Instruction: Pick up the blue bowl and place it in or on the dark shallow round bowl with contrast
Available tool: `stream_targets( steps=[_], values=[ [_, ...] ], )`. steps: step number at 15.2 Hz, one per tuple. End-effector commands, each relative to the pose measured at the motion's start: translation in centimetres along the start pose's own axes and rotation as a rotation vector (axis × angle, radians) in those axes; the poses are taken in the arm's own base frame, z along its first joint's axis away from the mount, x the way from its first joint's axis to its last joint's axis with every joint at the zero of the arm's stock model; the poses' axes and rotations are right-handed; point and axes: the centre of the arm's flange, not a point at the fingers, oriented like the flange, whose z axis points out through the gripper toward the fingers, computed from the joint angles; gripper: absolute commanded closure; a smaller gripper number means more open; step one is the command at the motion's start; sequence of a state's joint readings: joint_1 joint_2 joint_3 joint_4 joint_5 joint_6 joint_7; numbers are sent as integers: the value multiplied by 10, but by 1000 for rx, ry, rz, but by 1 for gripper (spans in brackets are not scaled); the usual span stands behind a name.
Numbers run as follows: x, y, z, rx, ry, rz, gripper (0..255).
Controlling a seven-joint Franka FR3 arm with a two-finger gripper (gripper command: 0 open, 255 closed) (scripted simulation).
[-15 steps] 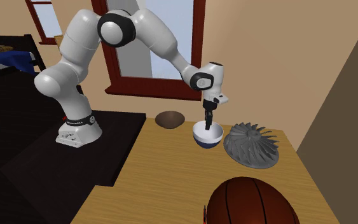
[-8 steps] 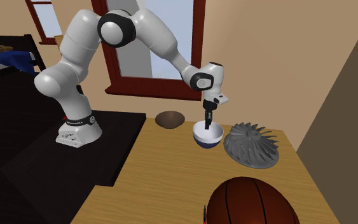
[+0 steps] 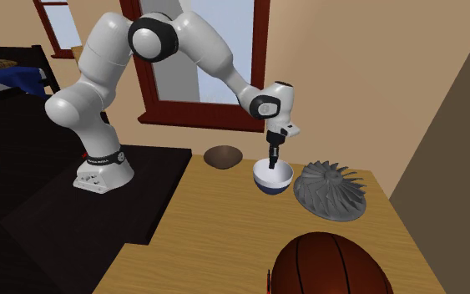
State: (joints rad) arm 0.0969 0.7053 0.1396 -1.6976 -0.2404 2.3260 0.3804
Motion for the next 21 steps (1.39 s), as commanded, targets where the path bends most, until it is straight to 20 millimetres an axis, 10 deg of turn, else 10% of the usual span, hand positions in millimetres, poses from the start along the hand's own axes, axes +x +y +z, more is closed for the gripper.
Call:
stream_targets(
  steps=[1,21],
  values=[
    [0,1,-4,0,-1,0,255],
    [-4,11,-110,0,-1,0,255]
  ],
)
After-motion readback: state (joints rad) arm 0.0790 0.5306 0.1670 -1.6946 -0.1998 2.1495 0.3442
